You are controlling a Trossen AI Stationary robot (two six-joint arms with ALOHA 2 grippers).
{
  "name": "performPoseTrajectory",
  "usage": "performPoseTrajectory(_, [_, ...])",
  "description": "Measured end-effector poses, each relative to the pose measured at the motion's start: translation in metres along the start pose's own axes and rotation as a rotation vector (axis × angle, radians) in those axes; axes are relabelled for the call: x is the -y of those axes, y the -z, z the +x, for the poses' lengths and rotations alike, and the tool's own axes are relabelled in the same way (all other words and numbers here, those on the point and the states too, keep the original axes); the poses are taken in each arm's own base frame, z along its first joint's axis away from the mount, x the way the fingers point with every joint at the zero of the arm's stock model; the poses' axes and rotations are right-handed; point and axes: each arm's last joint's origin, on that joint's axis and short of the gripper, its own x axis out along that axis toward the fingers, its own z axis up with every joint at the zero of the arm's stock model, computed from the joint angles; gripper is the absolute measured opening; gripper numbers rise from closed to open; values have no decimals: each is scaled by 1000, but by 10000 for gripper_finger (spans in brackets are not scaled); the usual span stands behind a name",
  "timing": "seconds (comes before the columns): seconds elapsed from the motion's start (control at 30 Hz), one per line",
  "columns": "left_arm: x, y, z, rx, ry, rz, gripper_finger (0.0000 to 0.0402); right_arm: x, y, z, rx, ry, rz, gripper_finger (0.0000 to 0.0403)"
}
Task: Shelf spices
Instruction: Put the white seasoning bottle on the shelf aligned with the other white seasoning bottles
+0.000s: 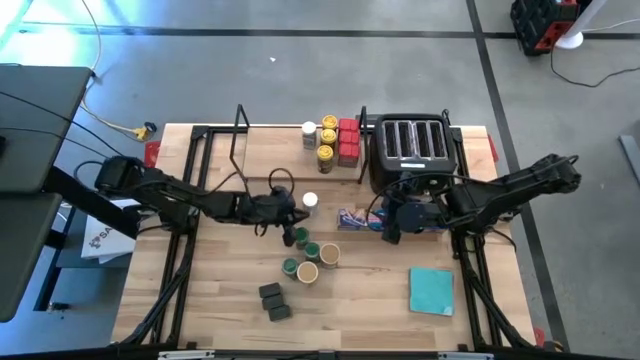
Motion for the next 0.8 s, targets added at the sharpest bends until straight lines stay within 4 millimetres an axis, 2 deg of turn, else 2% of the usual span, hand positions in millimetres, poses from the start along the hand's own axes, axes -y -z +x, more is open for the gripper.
performPoseTrajectory(0.1, [-2,-21,-8,-36,-6,92,51,0,0,0,-2,1,-2,243])
performPoseTrajectory(0.27, [-5,-55,-20,-110,-16,282,131,0,0,0,-2,0,3,243])
performPoseTrajectory(0.43, [-28,-72,-19,-176,26,331,219,0,0,0,1,-1,10,243])
performPoseTrajectory(0.53, [-45,-74,-15,-199,45,354,263,0,0,0,2,-1,16,243])
performPoseTrajectory(0.63, [-54,-71,-8,-231,97,440,296,0,0,0,2,-2,17,243])
performPoseTrajectory(0.8, [-55,-59,12,-278,170,537,317,0,0,0,2,-2,29,243])
